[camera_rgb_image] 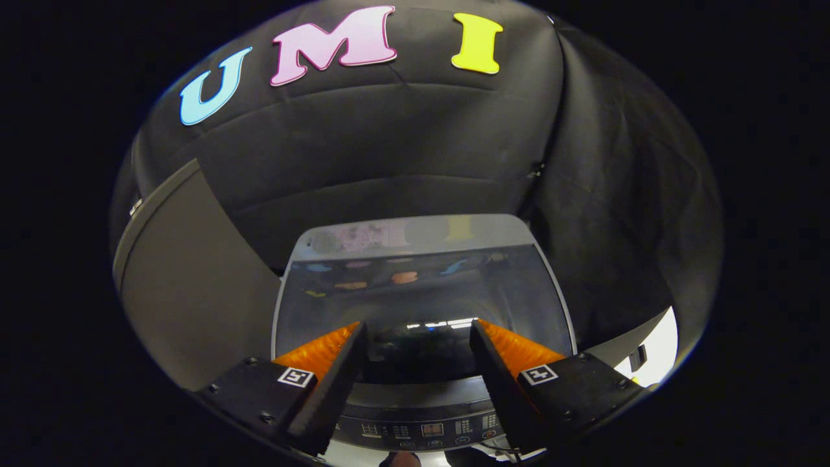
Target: Put the clothes into the washing machine and then close the washing machine lid.
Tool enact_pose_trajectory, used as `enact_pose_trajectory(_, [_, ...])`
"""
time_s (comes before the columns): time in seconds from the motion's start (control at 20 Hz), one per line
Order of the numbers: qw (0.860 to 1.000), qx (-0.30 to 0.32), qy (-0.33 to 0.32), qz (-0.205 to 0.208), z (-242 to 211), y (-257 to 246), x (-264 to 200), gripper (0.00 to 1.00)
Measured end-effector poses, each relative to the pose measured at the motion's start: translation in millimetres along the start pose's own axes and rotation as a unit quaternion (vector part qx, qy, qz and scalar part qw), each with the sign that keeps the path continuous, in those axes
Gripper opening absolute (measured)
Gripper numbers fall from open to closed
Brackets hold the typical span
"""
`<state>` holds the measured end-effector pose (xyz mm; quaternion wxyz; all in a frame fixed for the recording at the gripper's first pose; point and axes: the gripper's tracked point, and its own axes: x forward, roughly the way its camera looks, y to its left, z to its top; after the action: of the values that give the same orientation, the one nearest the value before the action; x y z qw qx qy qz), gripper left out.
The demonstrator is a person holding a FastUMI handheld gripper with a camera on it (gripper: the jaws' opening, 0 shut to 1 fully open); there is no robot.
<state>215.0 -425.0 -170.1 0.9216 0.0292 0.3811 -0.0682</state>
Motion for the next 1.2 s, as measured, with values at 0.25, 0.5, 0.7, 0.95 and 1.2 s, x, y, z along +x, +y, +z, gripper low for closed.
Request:
enact_pose_trajectory(0.25, [0.999,-0.002,0.052,0.000,-41.5,-5.6,13.1,1.00])
enact_pose_trajectory(0.5, [0.997,-0.016,0.071,0.002,-55.4,-10.6,13.9,1.00])
enact_pose_trajectory(0.7, [0.998,-0.016,0.061,0.007,-47.4,-10.4,1.9,1.00])
enact_pose_trajectory(0.95, [1.000,-0.019,0.001,0.018,-6.6,-1.7,-39.2,1.00])
enact_pose_trajectory(1.2, [0.992,-0.009,-0.118,0.032,67.9,19.9,-107.0,1.00])
